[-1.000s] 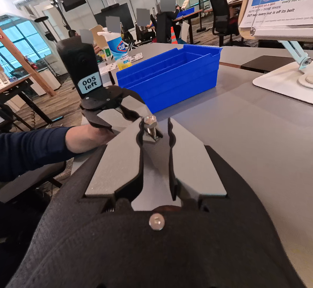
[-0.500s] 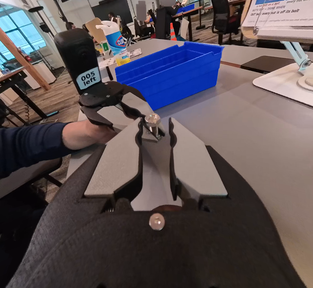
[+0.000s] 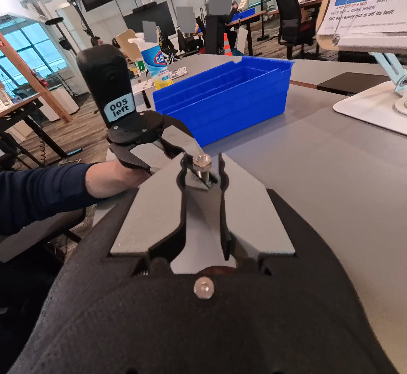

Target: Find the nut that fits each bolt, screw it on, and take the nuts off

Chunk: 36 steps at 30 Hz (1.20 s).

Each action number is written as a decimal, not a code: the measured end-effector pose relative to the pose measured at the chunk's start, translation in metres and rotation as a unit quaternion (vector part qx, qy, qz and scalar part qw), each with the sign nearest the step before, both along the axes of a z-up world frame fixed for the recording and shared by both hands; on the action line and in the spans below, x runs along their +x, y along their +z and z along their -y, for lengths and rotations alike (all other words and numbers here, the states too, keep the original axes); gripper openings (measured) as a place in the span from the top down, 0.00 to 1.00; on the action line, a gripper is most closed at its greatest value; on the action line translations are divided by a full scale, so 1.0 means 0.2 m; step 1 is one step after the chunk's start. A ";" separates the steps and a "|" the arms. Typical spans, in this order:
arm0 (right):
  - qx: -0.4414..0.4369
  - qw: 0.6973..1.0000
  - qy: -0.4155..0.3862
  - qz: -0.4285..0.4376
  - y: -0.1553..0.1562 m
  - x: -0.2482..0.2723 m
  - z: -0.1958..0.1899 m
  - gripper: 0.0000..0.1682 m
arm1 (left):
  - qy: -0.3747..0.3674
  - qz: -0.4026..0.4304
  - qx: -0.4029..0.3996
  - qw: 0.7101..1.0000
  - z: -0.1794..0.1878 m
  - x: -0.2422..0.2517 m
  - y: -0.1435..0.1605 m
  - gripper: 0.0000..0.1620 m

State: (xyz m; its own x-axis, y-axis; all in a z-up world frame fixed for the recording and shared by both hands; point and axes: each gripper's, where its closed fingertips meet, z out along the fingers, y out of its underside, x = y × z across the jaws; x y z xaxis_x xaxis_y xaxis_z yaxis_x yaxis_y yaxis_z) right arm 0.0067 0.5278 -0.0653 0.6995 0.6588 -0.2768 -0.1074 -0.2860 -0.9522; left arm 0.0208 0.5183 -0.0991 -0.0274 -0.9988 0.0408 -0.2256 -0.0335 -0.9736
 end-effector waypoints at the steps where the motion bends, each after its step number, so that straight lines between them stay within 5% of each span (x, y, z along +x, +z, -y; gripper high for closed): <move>1: 0.002 1.000 -0.004 0.000 0.01 0.01 0.00 0.83 | 0.005 0.002 -0.002 1.000 -0.01 -0.01 0.00 0.96; 36: 0.013 0.999 -0.021 0.025 -0.03 -0.08 -0.02 0.85 | 0.001 0.005 0.006 1.000 0.02 0.01 0.02 0.96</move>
State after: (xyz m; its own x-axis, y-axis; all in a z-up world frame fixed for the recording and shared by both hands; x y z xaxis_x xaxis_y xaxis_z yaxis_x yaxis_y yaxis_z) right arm -0.0097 0.5319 -0.0710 0.7394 0.6349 -0.2239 -0.0709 -0.2572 -0.9637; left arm 0.0235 0.5142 -0.0945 -0.0262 -0.9993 0.0284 -0.2151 -0.0221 -0.9763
